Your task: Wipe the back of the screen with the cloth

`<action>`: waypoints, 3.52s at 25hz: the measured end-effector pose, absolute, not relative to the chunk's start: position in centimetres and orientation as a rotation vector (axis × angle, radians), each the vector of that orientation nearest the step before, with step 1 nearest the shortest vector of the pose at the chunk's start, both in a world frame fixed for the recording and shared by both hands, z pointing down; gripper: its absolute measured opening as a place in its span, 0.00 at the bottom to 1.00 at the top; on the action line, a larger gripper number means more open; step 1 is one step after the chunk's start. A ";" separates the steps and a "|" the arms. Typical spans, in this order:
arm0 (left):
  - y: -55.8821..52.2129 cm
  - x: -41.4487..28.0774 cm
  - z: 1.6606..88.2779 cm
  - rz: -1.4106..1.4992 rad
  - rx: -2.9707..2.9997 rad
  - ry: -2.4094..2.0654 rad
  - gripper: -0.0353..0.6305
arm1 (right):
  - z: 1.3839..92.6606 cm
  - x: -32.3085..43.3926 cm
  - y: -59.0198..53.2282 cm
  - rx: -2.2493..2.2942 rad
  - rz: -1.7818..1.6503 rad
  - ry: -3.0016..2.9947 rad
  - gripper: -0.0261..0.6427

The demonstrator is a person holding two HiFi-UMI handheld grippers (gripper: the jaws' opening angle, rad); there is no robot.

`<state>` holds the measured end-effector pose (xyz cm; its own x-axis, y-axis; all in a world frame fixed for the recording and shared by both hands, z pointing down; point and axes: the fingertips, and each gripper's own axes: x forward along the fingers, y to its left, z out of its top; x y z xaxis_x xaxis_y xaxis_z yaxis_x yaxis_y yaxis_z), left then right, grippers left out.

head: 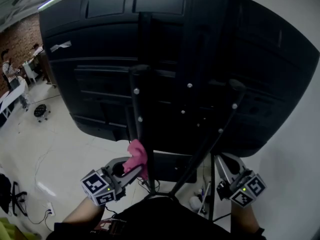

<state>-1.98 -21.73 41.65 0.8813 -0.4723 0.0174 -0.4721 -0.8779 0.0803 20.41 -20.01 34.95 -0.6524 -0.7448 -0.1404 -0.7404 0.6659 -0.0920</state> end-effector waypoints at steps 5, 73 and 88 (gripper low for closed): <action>-22.0 0.0 37.7 -0.049 3.098 -0.523 0.20 | 31.4 22.3 -21.0 -1.459 0.115 2.614 0.04; -32.8 29.2 13.3 2.173 3.269 -1.520 0.20 | 24.2 51.2 -16.3 -1.660 0.361 2.371 0.04; -30.5 52.0 17.1 2.562 3.428 -0.911 0.20 | 26.6 54.4 -12.7 -1.759 0.318 2.284 0.04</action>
<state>51.96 -30.50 17.15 0.4860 -0.7697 0.4140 0.3355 -0.2731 -0.9016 54.43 -12.69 26.62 -0.2458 -0.9152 -0.3194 -0.9676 0.2512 0.0249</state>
